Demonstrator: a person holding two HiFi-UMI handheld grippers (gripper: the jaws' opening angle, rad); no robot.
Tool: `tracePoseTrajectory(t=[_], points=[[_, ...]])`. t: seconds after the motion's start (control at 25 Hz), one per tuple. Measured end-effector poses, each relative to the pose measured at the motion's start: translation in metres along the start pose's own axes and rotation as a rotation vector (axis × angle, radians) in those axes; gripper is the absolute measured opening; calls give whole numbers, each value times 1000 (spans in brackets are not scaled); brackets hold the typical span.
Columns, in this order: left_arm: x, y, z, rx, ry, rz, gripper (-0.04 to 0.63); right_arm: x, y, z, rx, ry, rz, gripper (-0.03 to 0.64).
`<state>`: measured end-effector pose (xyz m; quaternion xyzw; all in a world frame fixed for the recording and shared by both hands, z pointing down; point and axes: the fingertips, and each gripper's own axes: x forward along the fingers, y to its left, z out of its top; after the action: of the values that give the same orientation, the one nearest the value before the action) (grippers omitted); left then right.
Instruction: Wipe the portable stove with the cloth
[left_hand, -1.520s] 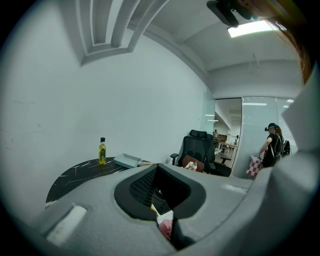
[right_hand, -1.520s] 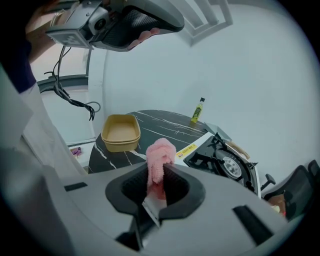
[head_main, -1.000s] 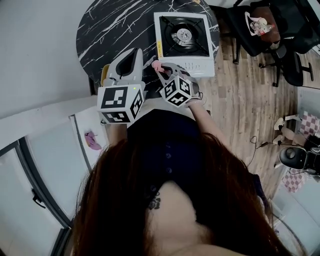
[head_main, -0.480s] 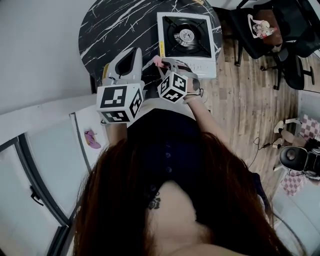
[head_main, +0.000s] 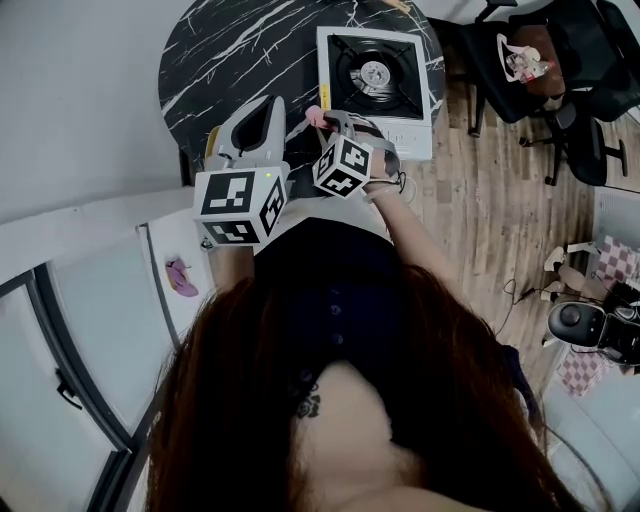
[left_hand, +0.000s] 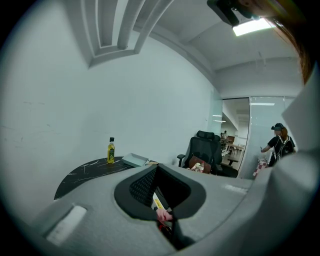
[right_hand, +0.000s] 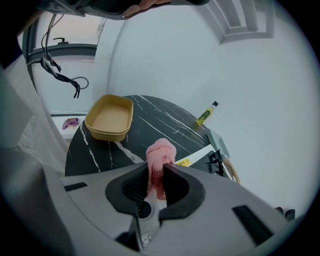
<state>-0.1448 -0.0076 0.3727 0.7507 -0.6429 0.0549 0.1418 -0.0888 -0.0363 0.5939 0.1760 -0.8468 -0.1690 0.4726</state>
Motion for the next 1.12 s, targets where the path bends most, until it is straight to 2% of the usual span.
tracePoseTrajectory(t=[0.32,0.84,1.12], points=[[2,2,3,-11,-9,5,11,9,-10,-2,-30,89,36,57],[3,8,3,-29,-17,21,11,14,-16,2,-114,131,58,57],[7,8,1,-35,-14,20,11,23,-21,9,-113,139,87,58]])
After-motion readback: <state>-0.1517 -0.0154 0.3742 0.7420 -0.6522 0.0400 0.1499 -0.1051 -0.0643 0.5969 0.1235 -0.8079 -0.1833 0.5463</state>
